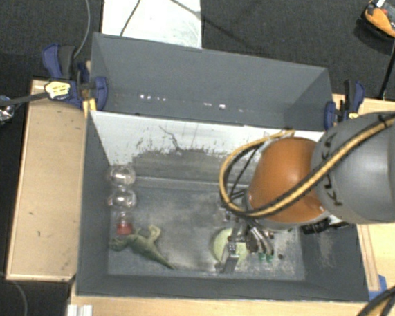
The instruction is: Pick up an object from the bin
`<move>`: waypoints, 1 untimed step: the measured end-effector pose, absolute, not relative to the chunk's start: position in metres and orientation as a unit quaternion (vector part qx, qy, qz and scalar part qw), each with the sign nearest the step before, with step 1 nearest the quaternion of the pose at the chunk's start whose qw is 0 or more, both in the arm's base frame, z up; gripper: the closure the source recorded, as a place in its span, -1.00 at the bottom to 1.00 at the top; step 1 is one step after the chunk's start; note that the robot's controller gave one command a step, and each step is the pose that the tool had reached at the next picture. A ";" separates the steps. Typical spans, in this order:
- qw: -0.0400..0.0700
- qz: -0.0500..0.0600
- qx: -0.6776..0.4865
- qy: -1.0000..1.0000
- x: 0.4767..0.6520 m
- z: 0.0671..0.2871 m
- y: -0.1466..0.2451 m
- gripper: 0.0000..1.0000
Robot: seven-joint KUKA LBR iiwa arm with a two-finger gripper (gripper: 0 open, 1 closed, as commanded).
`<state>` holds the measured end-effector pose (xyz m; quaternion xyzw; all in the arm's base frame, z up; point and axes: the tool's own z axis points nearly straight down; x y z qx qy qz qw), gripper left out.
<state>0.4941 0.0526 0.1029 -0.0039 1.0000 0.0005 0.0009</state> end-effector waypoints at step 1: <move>-0.005 -0.001 -0.047 0.999 0.503 0.069 0.007 -1.00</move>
Offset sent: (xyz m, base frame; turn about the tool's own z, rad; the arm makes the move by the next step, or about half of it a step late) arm -0.0093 -0.0395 -0.0329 -0.0557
